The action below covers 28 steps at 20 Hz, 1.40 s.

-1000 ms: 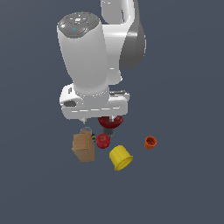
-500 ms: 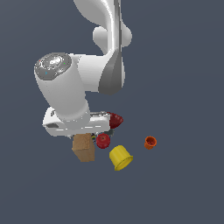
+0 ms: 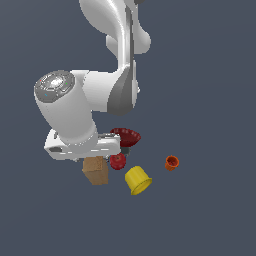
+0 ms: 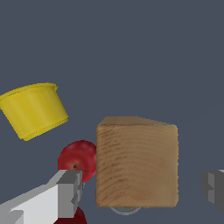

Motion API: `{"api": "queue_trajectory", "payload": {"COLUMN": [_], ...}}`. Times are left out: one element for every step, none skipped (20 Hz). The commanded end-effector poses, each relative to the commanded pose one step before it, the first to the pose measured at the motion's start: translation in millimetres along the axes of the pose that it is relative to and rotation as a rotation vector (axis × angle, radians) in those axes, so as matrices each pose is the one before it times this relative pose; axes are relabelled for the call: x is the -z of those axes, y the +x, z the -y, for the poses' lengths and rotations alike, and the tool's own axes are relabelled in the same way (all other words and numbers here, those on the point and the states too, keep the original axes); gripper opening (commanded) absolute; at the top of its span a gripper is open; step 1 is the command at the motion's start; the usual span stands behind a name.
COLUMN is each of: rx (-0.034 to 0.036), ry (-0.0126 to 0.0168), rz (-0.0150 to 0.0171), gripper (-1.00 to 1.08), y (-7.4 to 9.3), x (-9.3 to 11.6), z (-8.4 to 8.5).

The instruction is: Pick up a designated object from a clutter of objects.

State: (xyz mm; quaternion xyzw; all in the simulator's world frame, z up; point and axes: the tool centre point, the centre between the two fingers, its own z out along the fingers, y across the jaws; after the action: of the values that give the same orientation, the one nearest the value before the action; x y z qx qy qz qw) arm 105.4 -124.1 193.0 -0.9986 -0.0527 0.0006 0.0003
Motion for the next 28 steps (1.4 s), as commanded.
{"api": "queue_trajectory", "payload": {"rx": [0.00045,0.0,0.0,0.0,0.00048,0.0,0.0,0.00047,0.0,0.0,0.0,0.0,0.00036,0.0,0.0,0.0,0.0,0.0,0.0,0.0,0.0,0.0,0.0,0.0,0.0,0.0,0.0,-0.00005], "ry": [-0.00001,0.0,0.0,0.0,-0.00029,0.0,0.0,-0.00031,0.0,0.0,0.0,0.0,-0.00017,0.0,0.0,0.0,0.0,0.0,0.0,0.0,0.0,0.0,0.0,0.0,0.0,0.0,0.0,0.00015], "rz": [-0.00005,0.0,0.0,0.0,-0.0004,0.0,0.0,-0.0004,0.0,0.0,0.0,0.0,-0.00028,0.0,0.0,0.0,0.0,0.0,0.0,0.0,0.0,0.0,0.0,0.0,0.0,0.0,0.0,0.00108], "gripper": [1.0,1.0,1.0,1.0,1.0,1.0,1.0,1.0,1.0,1.0,1.0,1.0,1.0,1.0,1.0,1.0,1.0,-1.0,-1.0,-1.0,-1.0,-1.0,-1.0,-1.0,-1.0,-1.0,-1.0,-1.0], "y": [0.08,-0.02,-0.04,-0.06,-0.07,-0.13,-0.15,-0.11,-0.1,-0.05,0.02,0.1,0.21,0.27,0.37,0.39,0.14,0.0,0.0,0.0,0.0,0.0,0.0,0.0,0.0,0.0,0.0,-0.58], "x": [-2.6,-2.49,-3.21,-3.92,-4.33,-5.36,-5.85,-4.97,-4.59,-3.91,-3.24,-2.56,-1.68,-1.21,-0.54,0.07,0.13,0.0,0.0,0.0,0.0,0.0,0.0,0.0,0.0,0.0,0.0,0.13], "z": [0.17,-0.08,-0.11,-0.13,0.22,-0.16,-0.17,0.2,-0.14,-0.13,-0.12,-0.12,0.13,-0.12,-0.13,-0.11,-0.04,0.0,0.0,0.0,0.0,0.0,0.0,0.0,0.0,0.0,0.0,-0.26]}}
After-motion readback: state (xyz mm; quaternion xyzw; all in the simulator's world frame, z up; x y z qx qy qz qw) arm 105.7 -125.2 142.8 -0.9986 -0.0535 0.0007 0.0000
